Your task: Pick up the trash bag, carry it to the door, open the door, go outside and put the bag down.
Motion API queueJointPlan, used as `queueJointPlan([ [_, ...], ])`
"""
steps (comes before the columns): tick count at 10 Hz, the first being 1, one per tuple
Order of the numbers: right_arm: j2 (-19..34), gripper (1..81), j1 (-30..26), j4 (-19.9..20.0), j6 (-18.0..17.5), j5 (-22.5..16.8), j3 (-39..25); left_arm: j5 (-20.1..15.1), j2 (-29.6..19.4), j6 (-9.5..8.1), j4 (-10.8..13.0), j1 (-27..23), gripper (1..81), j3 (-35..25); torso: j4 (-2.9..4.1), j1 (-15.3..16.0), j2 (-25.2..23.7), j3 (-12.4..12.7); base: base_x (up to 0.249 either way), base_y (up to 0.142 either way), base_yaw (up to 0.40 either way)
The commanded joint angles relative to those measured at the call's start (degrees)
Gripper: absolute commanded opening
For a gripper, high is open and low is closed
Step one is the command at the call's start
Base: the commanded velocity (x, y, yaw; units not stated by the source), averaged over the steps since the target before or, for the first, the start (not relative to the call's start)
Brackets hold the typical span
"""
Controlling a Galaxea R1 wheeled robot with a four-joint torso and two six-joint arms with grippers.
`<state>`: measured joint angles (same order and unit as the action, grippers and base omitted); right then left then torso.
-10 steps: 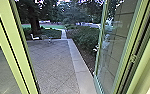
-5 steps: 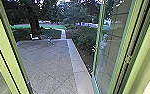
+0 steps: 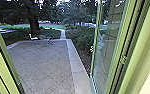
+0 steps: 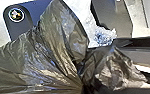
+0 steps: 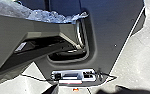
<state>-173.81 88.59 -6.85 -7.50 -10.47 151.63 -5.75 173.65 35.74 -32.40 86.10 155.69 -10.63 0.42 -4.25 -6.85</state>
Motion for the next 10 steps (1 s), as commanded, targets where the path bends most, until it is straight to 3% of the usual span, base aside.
queueJointPlan([
  [1, -0.42, 81.1, -2.14, 0.17, 0.03, -3.77, -0.29, -4.53, 0.21, 0.2, -0.03, -2.3, 1.0, -0.21, 0.0, 0.0, 0.0, 0.0, 0.0, -0.12, 0.0],
  [4, -0.42, 81.1, -2.14, -0.09, 0.03, -3.77, -0.29, -4.62, 0.29, 0.2, 0.06, -2.3, 1.0, -0.21, 0.0, 0.0, 0.0, 0.02, 0.0, -0.114, 0.0],
  [10, 0.02, 81.1, -2.06, -0.18, 0.11, -3.85, 0.15, -4.53, 0.29, 0.12, -0.2, -2.38, 1.0, -0.21, 0.0, -0.02, 0.0, 0.02, 0.0, 0.0, 0.0],
])
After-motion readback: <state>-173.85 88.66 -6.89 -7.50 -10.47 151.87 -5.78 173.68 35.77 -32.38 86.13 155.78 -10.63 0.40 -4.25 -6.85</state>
